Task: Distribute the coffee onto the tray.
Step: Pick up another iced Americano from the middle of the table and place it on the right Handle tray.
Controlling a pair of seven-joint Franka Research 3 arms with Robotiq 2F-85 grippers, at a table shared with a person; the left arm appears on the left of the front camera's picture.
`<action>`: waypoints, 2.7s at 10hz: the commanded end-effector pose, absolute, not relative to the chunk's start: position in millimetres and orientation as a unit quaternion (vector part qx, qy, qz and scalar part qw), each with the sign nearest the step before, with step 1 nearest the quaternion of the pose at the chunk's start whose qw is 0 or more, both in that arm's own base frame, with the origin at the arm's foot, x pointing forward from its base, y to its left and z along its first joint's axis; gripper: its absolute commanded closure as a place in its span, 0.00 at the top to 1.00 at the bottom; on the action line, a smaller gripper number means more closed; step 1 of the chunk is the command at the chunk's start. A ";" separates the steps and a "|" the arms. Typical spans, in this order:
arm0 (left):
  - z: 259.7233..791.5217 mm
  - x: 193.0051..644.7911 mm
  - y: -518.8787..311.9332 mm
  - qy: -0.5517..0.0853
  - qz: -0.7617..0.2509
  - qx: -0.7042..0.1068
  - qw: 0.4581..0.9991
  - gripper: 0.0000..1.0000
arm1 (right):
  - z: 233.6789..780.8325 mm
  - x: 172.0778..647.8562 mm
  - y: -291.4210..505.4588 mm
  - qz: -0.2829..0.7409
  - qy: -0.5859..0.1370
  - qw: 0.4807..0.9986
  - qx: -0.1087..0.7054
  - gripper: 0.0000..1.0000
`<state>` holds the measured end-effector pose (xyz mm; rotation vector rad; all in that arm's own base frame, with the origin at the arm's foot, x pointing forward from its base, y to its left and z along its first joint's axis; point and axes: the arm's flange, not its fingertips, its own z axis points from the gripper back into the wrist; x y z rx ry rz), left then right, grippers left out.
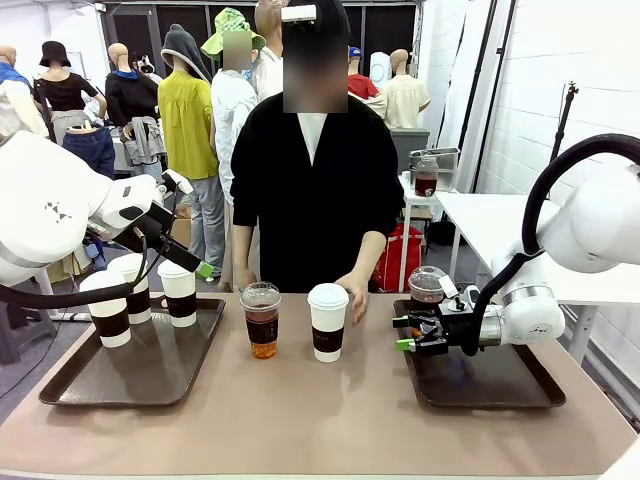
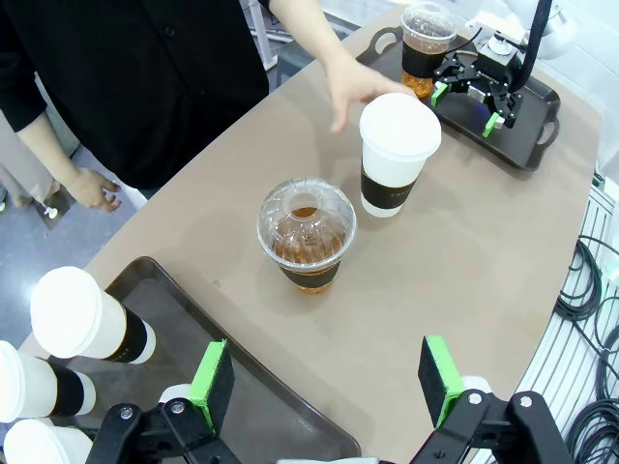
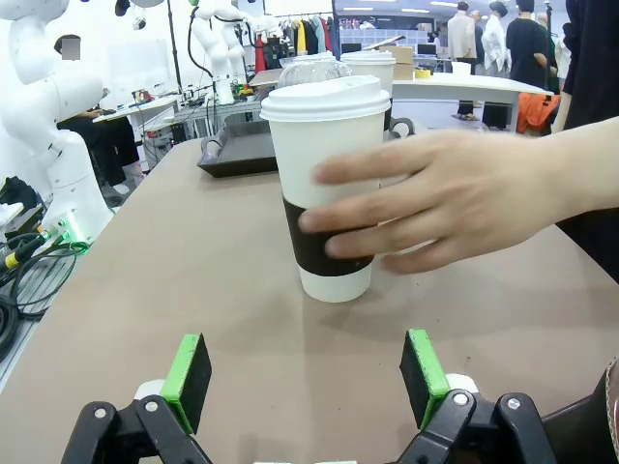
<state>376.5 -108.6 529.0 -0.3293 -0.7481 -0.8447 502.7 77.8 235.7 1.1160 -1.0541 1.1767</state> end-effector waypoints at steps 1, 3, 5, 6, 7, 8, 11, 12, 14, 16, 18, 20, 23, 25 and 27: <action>528.4 376.8 -106.3 -0.354 -0.399 -0.163 0.830 1.00 | 236.6 502.7 78.7 0.501 -0.449 0.567 0.475 1.00; 528.4 376.8 -106.3 -0.354 -0.399 -0.163 0.830 1.00 | 236.6 502.7 78.7 0.501 -0.449 0.567 0.475 1.00; 528.4 376.8 -106.3 -0.354 -0.399 -0.163 0.830 1.00 | 236.6 502.7 78.7 0.501 -0.449 0.567 0.475 1.00; 528.4 376.8 -106.3 -0.354 -0.399 -0.163 0.830 1.00 | 236.6 502.7 78.7 0.501 -0.449 0.567 0.475 1.00; 528.4 376.8 -106.3 -0.354 -0.399 -0.163 0.830 1.00 | 236.6 502.7 78.7 0.501 -0.449 0.567 0.475 1.00; 528.4 376.8 -106.3 -0.354 -0.399 -0.163 0.830 1.00 | 236.6 502.7 78.7 0.501 -0.449 0.567 0.475 1.00; 528.4 376.8 -106.3 -0.354 -0.399 -0.163 0.830 1.00 | 236.6 502.7 78.7 0.501 -0.449 0.567 0.475 1.00; 528.4 376.8 -106.3 -0.354 -0.399 -0.163 0.830 1.00 | 236.6 502.7 78.7 0.501 -0.449 0.567 0.475 1.00; 528.4 376.8 -106.3 -0.354 -0.399 -0.163 0.830 1.00 | 236.5 497.9 80.4 0.500 -0.448 0.570 0.474 1.00; 528.4 376.8 -106.3 -0.354 -0.399 -0.163 0.830 1.00 | 240.6 490.9 87.2 0.500 -0.451 0.572 0.470 1.00; 528.4 376.8 -106.3 -0.354 -0.399 -0.163 0.830 1.00 | 244.0 482.3 98.9 0.494 -0.448 0.578 0.470 1.00; 528.4 376.8 -106.3 -0.354 -0.399 -0.163 0.830 1.00 | 246.2 474.7 112.8 0.490 -0.448 0.584 0.468 1.00; 528.4 376.8 -106.3 -0.354 -0.399 -0.163 0.830 1.00 | 244.6 461.0 140.2 0.484 -0.448 0.584 0.474 1.00; 528.4 376.8 -106.3 -0.354 -0.399 -0.163 0.830 1.00 | 241.0 459.9 161.2 0.488 -0.444 0.580 0.478 1.00; 528.4 376.8 -106.3 -0.354 -0.399 -0.163 0.830 1.00 | 240.8 469.8 180.3 0.500 -0.436 0.574 0.480 1.00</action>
